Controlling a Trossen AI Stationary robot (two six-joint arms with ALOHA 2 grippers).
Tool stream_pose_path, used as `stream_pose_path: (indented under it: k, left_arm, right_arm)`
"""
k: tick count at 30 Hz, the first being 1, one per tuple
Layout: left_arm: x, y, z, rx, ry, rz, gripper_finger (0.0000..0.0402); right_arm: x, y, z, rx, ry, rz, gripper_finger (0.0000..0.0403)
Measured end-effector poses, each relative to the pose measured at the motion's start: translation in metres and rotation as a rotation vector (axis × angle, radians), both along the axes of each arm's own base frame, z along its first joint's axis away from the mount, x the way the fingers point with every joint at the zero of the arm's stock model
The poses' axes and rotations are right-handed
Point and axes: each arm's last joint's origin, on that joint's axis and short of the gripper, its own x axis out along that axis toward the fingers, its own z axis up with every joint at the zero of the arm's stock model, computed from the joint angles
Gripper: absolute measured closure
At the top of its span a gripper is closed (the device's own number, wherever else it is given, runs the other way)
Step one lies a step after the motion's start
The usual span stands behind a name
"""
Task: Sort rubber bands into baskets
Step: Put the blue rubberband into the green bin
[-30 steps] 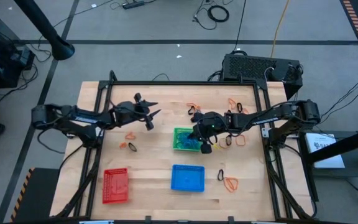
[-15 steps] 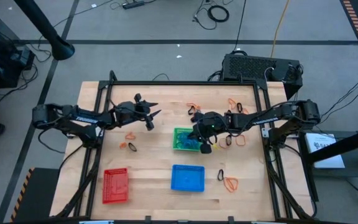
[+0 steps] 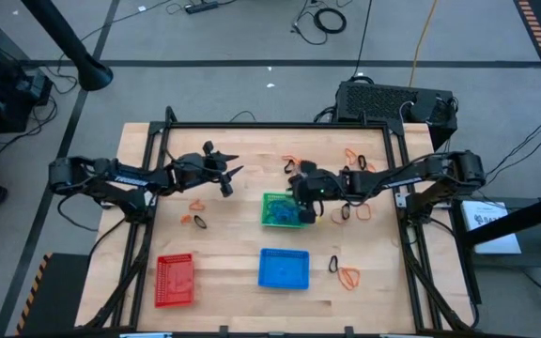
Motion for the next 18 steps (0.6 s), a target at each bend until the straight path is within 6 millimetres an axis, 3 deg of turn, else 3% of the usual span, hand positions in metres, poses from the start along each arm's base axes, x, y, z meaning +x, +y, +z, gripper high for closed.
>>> stream_pose_path:
  k: [4,12,18]
  left_arm:
    - [0.000,0.000,0.000,0.000,0.000,0.000,0.0224]
    - [0.000,0.000,0.000,0.000,0.000,-0.001,0.0224]
    - [0.000,0.000,0.000,0.000,0.000,-0.001,0.0224]
  right_arm:
    - [-0.004,-0.013,0.003,-0.116,0.011,-0.194,0.0333]
    - [-0.023,-0.068,-0.011,0.076,0.142,-0.275,0.0333]
    - [-0.035,-0.103,-0.011,0.201,0.103,-0.336,0.0333]
